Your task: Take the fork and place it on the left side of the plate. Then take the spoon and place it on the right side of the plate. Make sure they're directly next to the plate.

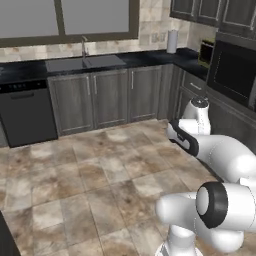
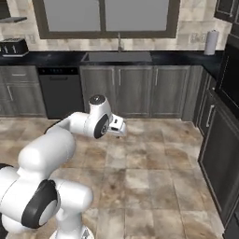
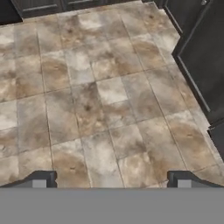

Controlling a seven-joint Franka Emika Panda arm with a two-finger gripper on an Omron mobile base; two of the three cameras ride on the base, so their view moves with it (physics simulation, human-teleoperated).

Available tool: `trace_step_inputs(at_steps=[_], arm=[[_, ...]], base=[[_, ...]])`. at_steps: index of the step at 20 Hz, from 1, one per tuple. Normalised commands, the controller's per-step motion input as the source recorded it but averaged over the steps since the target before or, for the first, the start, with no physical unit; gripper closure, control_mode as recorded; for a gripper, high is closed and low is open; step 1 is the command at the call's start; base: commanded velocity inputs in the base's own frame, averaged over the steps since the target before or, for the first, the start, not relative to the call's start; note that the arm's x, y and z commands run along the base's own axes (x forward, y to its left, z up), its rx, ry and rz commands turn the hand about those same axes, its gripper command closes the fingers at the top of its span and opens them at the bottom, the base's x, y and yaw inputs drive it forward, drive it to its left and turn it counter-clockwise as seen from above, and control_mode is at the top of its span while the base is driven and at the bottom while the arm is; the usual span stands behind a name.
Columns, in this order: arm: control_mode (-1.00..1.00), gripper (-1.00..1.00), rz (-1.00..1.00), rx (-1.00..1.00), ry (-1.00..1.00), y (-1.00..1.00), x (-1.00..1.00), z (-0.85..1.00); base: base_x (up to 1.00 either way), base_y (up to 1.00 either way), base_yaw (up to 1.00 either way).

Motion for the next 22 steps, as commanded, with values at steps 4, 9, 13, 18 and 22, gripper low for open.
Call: trace_step_inputs(at_steps=[4,9,13,18,22], arm=[[1.00,-1.00,0.00,0.00,0.00,0.00,0.00,0.00],[1.00,-1.00,0.00,0.00,0.00,0.00,0.00,0.00],[1.00,-1.00,0.00,0.00,0.00,0.00,0.00,0.00],[1.00,-1.00,0.00,0.00,0.00,0.00,0.00,0.00],[1.00,-1.00,0.00,0.00,0.00,0.00,0.00,0.00]], base=[[1.00,-0.25,0.35],[1.00,-0.22,0.35],[1.00,-0.06,0.26],[1.00,-0.03,0.23],[1.00,0.01,0.18]])
